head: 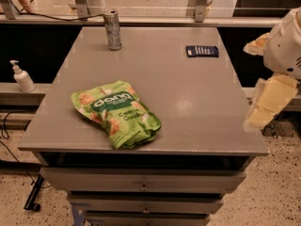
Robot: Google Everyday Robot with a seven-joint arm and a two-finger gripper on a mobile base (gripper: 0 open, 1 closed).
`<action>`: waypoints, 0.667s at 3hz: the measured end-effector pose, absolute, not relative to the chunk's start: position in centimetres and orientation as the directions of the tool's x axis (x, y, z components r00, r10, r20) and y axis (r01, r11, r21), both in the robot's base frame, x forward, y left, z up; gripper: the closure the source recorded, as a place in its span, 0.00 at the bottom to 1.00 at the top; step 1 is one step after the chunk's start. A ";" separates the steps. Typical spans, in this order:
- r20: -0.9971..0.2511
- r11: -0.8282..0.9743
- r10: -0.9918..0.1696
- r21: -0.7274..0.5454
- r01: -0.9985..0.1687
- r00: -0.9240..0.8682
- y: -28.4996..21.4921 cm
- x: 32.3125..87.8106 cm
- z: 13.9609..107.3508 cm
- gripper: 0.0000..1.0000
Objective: Move green rice chip bag near rxbar blueberry
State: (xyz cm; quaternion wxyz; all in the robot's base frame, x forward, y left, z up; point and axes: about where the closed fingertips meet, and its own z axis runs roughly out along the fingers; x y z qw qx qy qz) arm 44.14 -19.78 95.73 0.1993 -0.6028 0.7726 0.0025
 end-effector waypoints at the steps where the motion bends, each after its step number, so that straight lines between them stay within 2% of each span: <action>1: -0.454 0.266 -0.876 -0.168 -0.949 -0.165 -16.7 44.8 94.0 0.00; 2: -0.580 0.220 -0.804 -0.085 -0.972 -0.131 -12.5 45.0 92.4 0.00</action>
Offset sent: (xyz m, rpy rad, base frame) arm 0.0078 0.1207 -0.0464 0.5220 0.1374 0.1896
